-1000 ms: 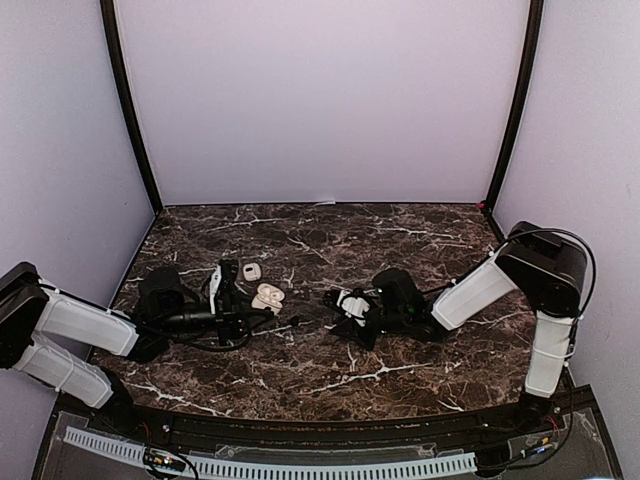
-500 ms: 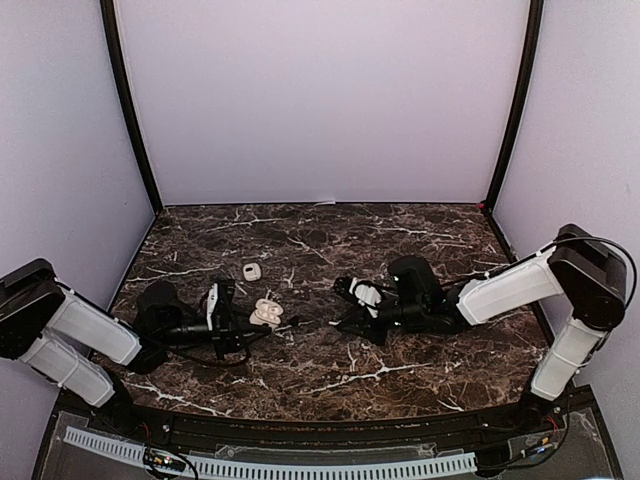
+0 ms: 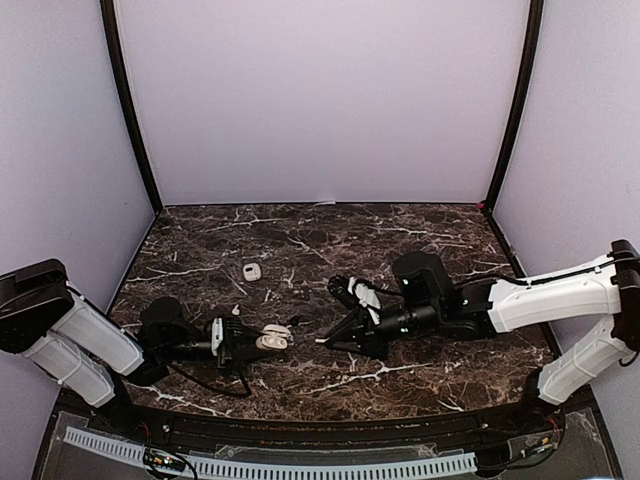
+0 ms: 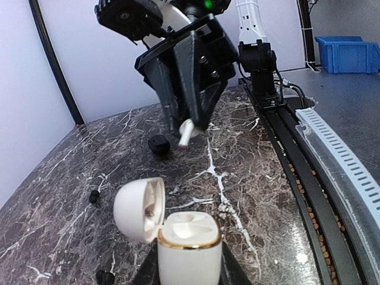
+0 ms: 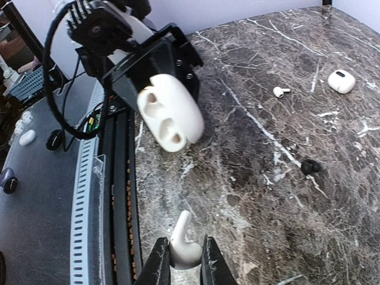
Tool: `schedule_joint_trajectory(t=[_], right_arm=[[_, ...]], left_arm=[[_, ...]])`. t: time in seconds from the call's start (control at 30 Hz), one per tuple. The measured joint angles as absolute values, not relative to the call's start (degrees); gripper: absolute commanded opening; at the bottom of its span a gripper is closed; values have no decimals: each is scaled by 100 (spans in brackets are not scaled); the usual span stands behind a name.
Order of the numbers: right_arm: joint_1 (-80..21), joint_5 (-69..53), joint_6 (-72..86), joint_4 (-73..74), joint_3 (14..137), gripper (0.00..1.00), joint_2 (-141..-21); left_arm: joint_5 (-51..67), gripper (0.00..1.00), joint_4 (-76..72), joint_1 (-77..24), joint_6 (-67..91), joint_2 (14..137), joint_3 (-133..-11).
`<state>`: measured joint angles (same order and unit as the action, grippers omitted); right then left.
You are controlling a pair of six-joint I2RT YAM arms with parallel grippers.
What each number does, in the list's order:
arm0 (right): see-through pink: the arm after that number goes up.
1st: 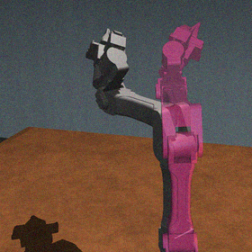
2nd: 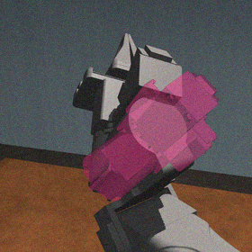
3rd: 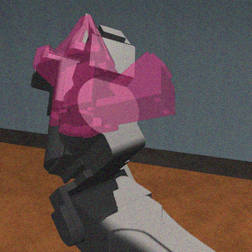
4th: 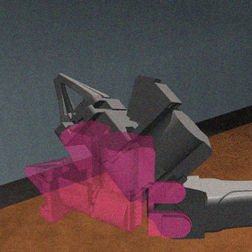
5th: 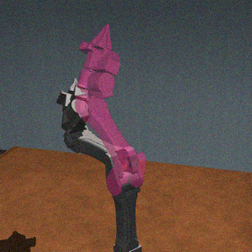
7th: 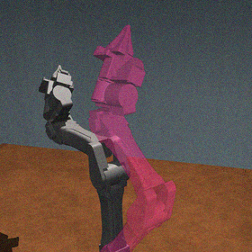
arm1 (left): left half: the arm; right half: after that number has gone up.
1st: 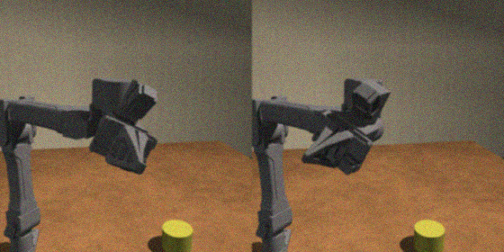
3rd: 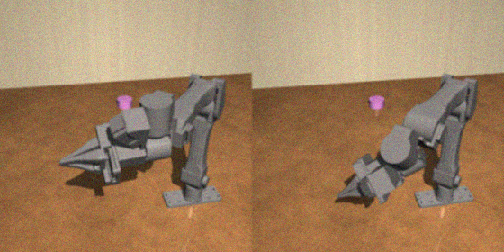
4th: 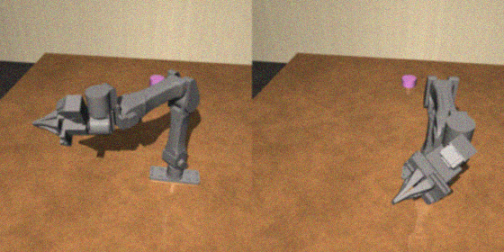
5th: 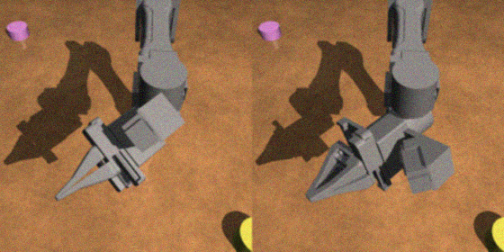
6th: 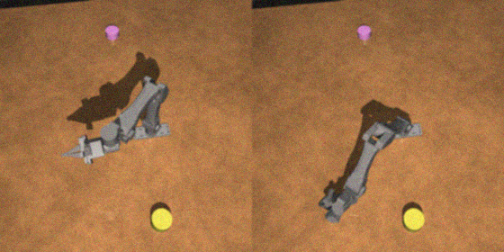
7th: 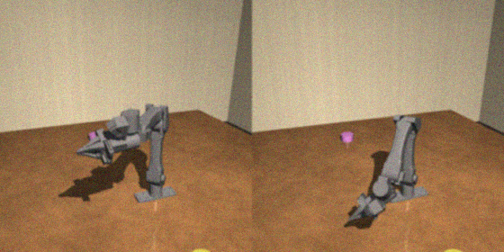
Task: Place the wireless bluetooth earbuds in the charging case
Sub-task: Insert the left earbud into the left side groove of the charging case.
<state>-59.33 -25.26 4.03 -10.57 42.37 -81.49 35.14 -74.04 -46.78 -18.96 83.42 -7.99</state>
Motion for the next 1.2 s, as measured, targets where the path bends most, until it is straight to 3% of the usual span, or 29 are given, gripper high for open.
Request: schedule_joint_trajectory(t=[1.2], right_arm=[[-6667, -2110, 2519, -1219, 5264, 2, -9118]], left_arm=[[2989, 12, -7017, -4910, -2534, 8329, -816]])
